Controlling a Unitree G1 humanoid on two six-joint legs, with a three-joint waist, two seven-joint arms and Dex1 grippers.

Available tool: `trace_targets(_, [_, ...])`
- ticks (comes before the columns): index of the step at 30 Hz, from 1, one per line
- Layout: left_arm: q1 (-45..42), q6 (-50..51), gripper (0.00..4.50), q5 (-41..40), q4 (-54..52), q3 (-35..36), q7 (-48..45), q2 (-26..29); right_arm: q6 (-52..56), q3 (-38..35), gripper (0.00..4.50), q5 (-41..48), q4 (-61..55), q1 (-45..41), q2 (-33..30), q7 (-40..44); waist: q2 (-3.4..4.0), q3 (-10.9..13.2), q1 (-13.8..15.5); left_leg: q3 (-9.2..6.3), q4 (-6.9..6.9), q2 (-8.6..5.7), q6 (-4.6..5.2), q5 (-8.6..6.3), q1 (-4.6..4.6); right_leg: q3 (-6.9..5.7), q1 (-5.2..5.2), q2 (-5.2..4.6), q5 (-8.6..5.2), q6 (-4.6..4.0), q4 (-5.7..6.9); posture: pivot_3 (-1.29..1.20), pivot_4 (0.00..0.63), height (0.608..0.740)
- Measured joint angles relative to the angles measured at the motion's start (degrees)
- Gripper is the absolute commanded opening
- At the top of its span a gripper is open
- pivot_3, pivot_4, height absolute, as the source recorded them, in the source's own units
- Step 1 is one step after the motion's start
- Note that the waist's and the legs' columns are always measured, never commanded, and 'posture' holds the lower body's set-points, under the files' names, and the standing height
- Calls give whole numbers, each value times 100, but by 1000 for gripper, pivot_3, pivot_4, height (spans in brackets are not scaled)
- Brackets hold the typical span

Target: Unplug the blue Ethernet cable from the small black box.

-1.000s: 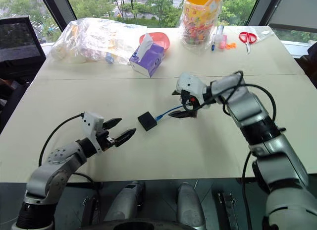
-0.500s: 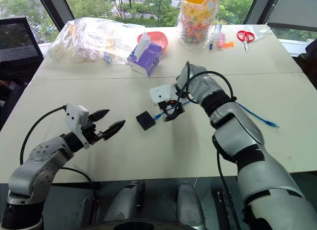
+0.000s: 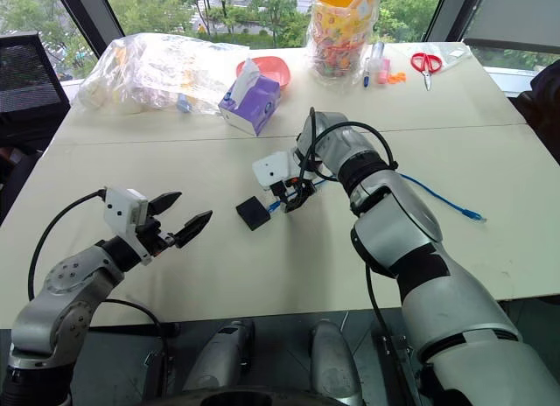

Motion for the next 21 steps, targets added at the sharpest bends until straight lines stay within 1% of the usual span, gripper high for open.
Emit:
trace_targets(1, [-1, -45, 4500, 10, 50, 2, -2, 0, -6, -2, 1766, -30, 1, 2, 8, 29, 0, 0, 0, 0, 1, 0, -1, 1, 1, 0, 0, 0, 0, 0, 3, 0, 150, 726])
trace_targets(2, [-4, -79, 4500, 26, 112, 10, -2, 0, -6, -8, 1398, -55, 2, 2, 23, 63, 0, 0, 0, 0, 1, 0, -1, 1, 3, 1, 0, 0, 0, 0, 7, 0, 150, 726])
trace_targets(3, [-15, -112, 4500, 61, 183, 19, -2, -2, -4, -14, 784, -65, 3, 7, 36, 99, 0, 0, -2, 0, 1, 0, -2, 2, 6, 1, 0, 1, 0, 0, 11, 0, 150, 726])
trace_targets(5, [-35, -188, 4500, 81, 265, 40, 1, -7, -4, -25, 46, -88, 3, 20, 59, 144, 0, 0, -4, 0, 2, 0, -3, 2, 10, 3, -1, 1, -1, -1, 21, 0, 150, 726])
trace_targets(9, [-183, -311, 4500, 105, 489, 65, 47, -101, -4, -62, 46, -122, -28, 52, 80, 120, 0, 0, -1, 0, 6, 0, -4, 3, 22, 5, -1, 1, -6, -8, 50, 0, 150, 726])
trace_targets(12, [-313, -350, 4500, 131, 637, 68, 72, -124, -34, -128, 46, -158, -179, 154, 36, -114, 0, 0, -1, -1, 5, 0, -5, 3, 32, 7, -1, 2, -10, -11, 68, 0, 150, 726])
trace_targets(16, [-596, -409, 4500, 139, 808, 50, 113, -187, -107, -540, 46, 42, -842, 539, -226, -378, 0, 0, 15, -3, 8, 0, -9, 7, 31, 8, 0, 2, -9, -10, 69, 0, 150, 726])
trace_targets(17, [-690, -412, 4500, 163, 880, 23, 118, -231, -124, -709, 46, 115, -1059, 657, -294, -594, 0, 0, 25, -3, 9, 0, -10, 8, 30, 8, 2, 2, -10, -10, 69, 0, 150, 726])
trace_targets(19, [-966, -423, 4500, 213, 1099, -115, 119, -366, -248, -1110, 46, 266, -1660, 960, -473, -1325, -2, 0, 34, -2, 12, -1, -11, 8, 28, 9, 2, 2, -8, -8, 67, 0, 150, 726])
trace_targets(21, [-1122, -421, 4500, 211, 1209, -229, 108, -449, -341, -1345, 46, 295, -2079, 1183, -619, -1861, -3, 0, 29, -2, 12, -1, -11, 9, 28, 10, 2, 2, -3, 4, 67, 0, 150, 726])
